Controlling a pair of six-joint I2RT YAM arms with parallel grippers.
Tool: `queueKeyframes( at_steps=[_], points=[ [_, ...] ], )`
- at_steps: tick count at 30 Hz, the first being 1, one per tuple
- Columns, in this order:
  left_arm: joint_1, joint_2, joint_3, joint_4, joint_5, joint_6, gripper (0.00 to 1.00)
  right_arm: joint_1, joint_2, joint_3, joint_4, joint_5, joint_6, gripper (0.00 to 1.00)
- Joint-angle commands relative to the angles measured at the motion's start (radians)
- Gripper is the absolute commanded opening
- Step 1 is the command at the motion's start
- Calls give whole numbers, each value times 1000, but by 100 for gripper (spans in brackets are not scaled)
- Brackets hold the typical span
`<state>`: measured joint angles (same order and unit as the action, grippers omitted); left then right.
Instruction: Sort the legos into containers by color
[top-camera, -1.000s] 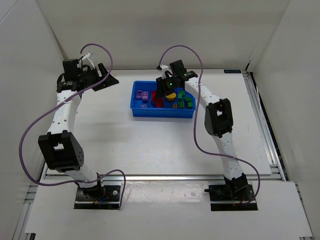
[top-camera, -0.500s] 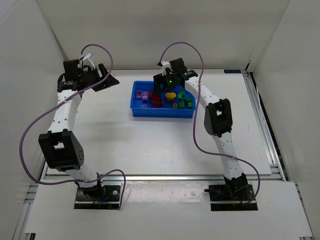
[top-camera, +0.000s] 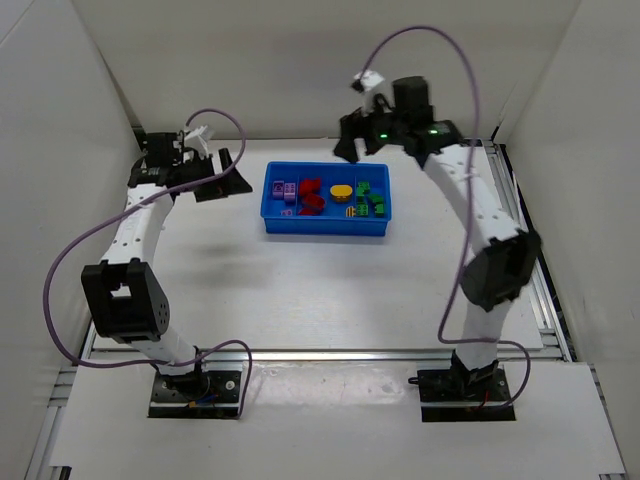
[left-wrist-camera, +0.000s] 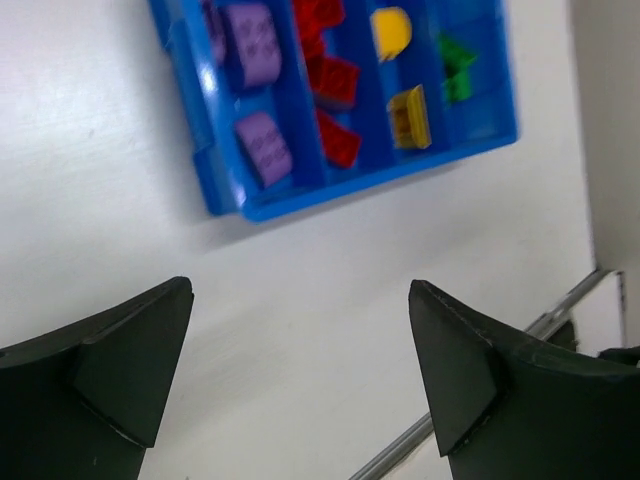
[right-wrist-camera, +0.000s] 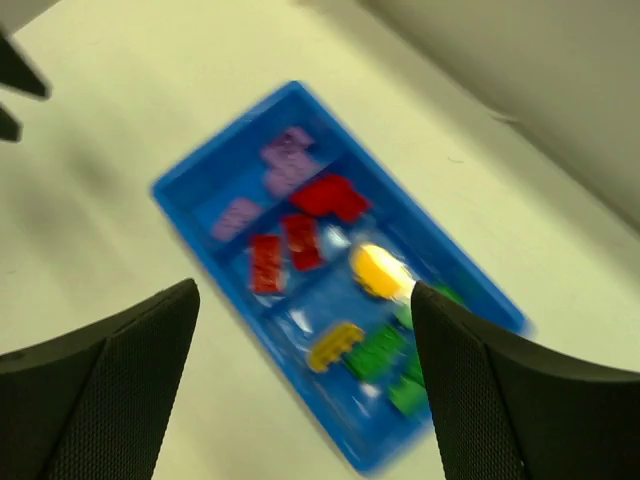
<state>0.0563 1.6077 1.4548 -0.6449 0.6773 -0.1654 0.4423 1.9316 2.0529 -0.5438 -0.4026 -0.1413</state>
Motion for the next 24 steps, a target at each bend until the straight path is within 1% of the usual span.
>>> queueKeyframes(
  at_steps=[1,2,3,4,5,7,8,9,10,12,14,17,20,24],
  points=[
    [-6,-64,-71,-65,-105,115,99,-161,-138,-200,-96,59,-89,89],
    [-6,-69,-85,-65,-120,156,99,-238,-173,-258,-90,39,-104,89],
    [-6,-68,-109,-64,-139,161,100,-272,-245,-322,-81,30,-148,90],
    [-6,-68,-122,-64,-239,161,100,-302,-282,-440,-62,16,-173,90],
    [-3,-68,-134,-64,-280,161,100,-357,-314,-495,-50,-1,-196,90],
    [10,-69,-162,-62,-359,161,99,-410,-387,-586,-38,-27,-228,90],
    [22,-65,-171,-62,-366,161,99,-440,-410,-665,-32,-47,-234,90],
    [43,-60,-183,-62,-363,185,99,-477,-443,-704,-6,-70,-242,90],
    [57,-54,-186,-62,-363,179,100,-488,-465,-787,11,-74,-242,90],
    [95,-39,-191,-62,-369,178,100,-513,-490,-851,42,-81,-244,90],
    [120,-25,-191,-59,-409,175,99,-530,-502,-922,68,-79,-241,90],
    [167,-22,-195,-56,-470,179,99,-568,-497,-977,103,-82,-209,92],
    [186,-40,-215,-41,-541,199,100,-591,-502,-1013,137,-79,-192,93],
    [220,-49,-251,-29,-561,250,99,-637,-502,-1033,153,-80,-210,93]
  ],
)
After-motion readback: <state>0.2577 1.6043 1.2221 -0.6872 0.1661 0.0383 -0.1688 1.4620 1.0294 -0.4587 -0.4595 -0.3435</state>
